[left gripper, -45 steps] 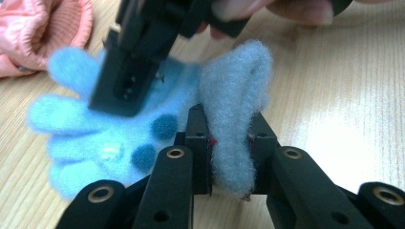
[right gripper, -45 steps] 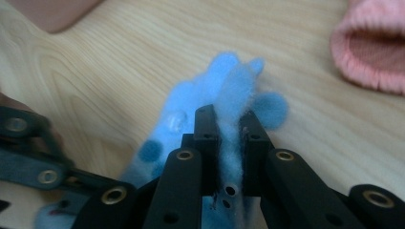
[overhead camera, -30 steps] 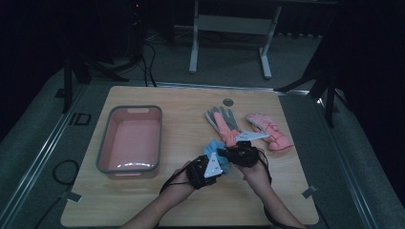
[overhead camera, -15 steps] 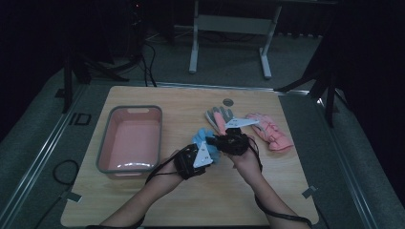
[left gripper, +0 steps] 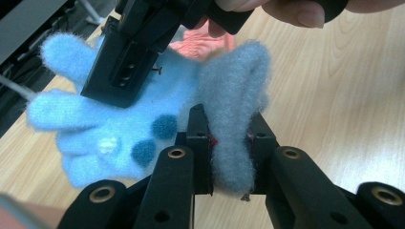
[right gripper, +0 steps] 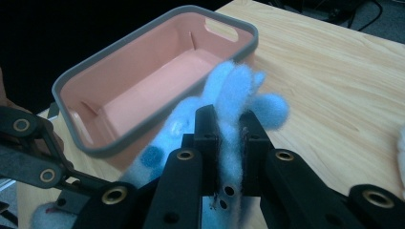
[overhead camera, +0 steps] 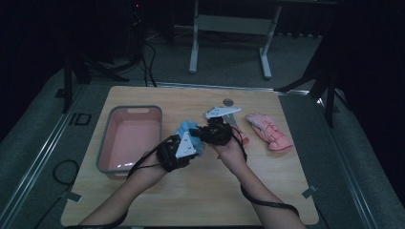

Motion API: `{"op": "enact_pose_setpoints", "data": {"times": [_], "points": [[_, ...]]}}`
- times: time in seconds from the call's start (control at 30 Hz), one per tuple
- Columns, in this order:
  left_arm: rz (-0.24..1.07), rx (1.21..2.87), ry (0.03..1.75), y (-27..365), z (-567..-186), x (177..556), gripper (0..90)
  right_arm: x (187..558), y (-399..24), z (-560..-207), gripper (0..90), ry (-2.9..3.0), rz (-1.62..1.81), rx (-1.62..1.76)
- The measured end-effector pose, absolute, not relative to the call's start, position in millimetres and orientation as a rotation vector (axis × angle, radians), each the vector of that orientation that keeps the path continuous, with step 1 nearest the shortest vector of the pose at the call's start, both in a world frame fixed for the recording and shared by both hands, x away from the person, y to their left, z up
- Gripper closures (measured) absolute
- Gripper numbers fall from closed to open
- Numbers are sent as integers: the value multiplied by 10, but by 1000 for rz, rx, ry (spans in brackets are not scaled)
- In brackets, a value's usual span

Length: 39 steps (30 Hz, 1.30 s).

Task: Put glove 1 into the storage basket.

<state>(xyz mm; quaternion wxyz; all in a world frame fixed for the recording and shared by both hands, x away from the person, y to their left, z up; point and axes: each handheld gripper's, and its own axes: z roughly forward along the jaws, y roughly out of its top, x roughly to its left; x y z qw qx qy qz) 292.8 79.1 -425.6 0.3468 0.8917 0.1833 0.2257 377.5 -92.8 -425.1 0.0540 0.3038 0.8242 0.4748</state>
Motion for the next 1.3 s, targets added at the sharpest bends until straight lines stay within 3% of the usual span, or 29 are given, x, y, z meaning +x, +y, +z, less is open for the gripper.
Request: {"op": "enact_pose_setpoints", "data": {"times": [0.57, 1.13, 1.3], "points": [[647, 2310, 561, 1422, -4207, 2910, 777, 3898, -220, -4157, 817, 2562, 1461, 849], [657, 2337, 696, 2184, -4389, 2903, 777, 4019, 697, -4380, 817, 2664, 1470, 807], [648, 2337, 689, 2265, -4431, 2919, 777, 4034, 787, -4435, 817, 2664, 1469, 814]]}}
